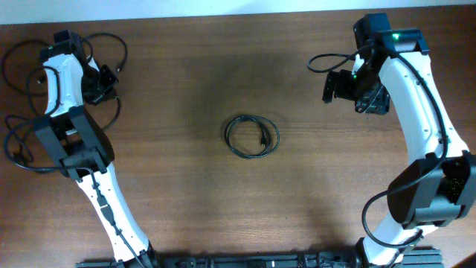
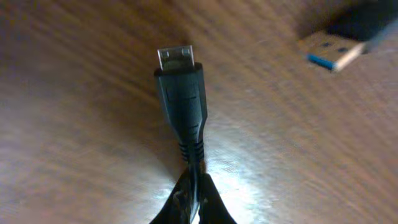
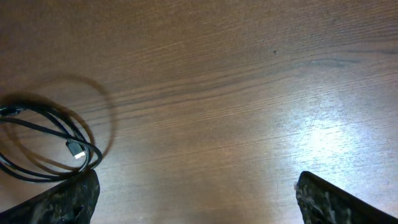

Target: Untangle cables

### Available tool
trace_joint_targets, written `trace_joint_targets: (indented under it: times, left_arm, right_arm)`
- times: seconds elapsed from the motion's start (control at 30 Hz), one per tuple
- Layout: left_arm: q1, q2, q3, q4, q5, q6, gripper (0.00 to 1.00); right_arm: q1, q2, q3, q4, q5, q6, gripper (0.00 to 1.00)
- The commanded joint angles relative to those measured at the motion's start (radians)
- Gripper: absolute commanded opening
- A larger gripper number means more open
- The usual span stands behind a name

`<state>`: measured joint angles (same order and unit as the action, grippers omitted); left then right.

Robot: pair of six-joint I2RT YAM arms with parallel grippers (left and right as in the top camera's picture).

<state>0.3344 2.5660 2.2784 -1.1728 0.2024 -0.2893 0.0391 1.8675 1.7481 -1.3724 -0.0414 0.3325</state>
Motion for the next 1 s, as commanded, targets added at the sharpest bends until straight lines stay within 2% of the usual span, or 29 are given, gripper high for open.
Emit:
trace_joint_targets:
  times: [0.0,0.17,0.2,0.23,0.27,0.37,0.4,0.43,0.47,0.57,0.67,0.77,0.97]
  left_arm:
    - [0.009,0.022,0.005,0.012,0.093,-0.021,0.00]
    - [0.051,0.022,0.076,-0.121,0.091,-0.021,0.01]
    - [0.066,0.022,0.101,-0.154,0.091,-0.021,0.07]
    - [0.087,0.022,0.135,-0.196,0.091,-0.021,0.20]
    - [0.105,0.022,0.162,-0.222,0.091,-0.021,0.38]
    - [0.159,0.022,0.271,-0.286,0.090,-0.019,0.43]
    - [0.170,0.022,0.316,-0.307,0.087,0.003,0.56]
    - [0.175,0.022,0.354,-0.330,0.060,0.014,0.87]
    - [0.180,0.022,0.374,-0.341,-0.002,0.013,0.99]
    - [0.181,0.026,0.372,-0.375,-0.168,-0.003,0.99]
    - [0.184,0.057,0.372,-0.427,-0.360,-0.116,1.00]
    - [0.190,0.124,0.372,-0.441,-0.369,-0.145,1.00]
    - [0.264,0.189,0.372,-0.367,-0.350,-0.144,0.97]
  right_arm:
    - [0.000,-0.008,0.000,0.000,0.013,-0.003,0.99]
    - [0.000,-0.008,0.000,0.000,0.013,-0.003,0.99]
    - [0.000,-0.008,0.000,0.000,0.013,-0.003,0.99]
    - [0.000,-0.008,0.000,0.000,0.013,-0.003,0.98]
    - [0.000,-0.008,0.000,0.000,0.013,-0.003,0.99]
    - [0.000,-0.008,0.000,0.000,0.013,-0.003,0.98]
    - [0.000,-0.008,0.000,0.000,0.013,-0.003,0.99]
    - [0.000,-0.008,0.000,0.000,0.013,-0.003,0.99]
    - [0.000,-0.008,0.000,0.000,0.013,-0.003,0.99]
    - [0.000,-0.008,0.000,0.000,0.013,-0.003,0.98]
    - [0.000,-0.008,0.000,0.000,0.013,-0.003,0.99]
    - [0.000,-0.008,0.000,0.000,0.013,-0.003,0.98]
    - [0.000,-0.008,0.000,0.000,0.013,-0.003,0.98]
